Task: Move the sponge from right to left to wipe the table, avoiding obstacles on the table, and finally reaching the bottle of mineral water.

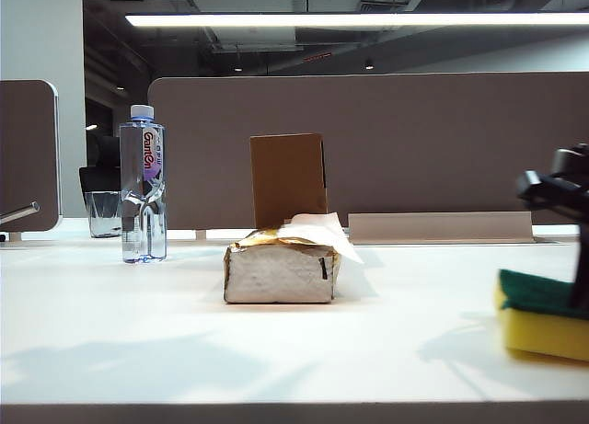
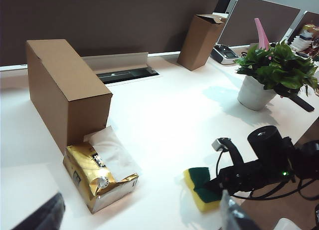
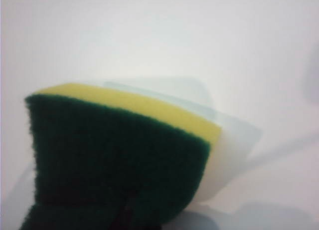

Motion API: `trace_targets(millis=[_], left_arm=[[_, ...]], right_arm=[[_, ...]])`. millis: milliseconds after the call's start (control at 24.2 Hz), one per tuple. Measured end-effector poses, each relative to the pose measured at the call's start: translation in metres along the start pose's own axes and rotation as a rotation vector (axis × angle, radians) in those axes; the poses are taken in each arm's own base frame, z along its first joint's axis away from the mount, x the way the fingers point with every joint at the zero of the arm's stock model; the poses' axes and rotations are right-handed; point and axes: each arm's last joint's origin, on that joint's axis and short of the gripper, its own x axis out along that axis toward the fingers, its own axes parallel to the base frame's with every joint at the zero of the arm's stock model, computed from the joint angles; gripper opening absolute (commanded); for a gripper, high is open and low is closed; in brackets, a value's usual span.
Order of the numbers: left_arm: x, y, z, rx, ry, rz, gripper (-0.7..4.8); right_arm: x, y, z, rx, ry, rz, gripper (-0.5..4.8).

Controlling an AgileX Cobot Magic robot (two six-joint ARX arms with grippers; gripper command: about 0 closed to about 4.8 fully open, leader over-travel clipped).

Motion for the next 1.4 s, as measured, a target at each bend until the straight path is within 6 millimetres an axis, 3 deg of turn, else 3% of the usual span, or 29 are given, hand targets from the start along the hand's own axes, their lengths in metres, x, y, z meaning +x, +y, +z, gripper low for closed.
trace_targets(millis=[620,950,1405], left_arm=[[-0.005,-0.005,-0.001,0.017,-0.016,-0.005,4.02],[-0.008,-0.008,-0.001,0.029,-0.026,-0.006,4.02],[-0.008,-0.009,-0.001,0.032,-0.029,-0.007,4.02]], right_arm=[[0.026,0.052,-0.011,-0.051,-0.007,0.086,-0.06],[0.047,0.1,-0.014,-0.121,0.03,0.137,-0.06],[0.067,0.149,-0.02,-0.159,0.077,0.229,-0.06]])
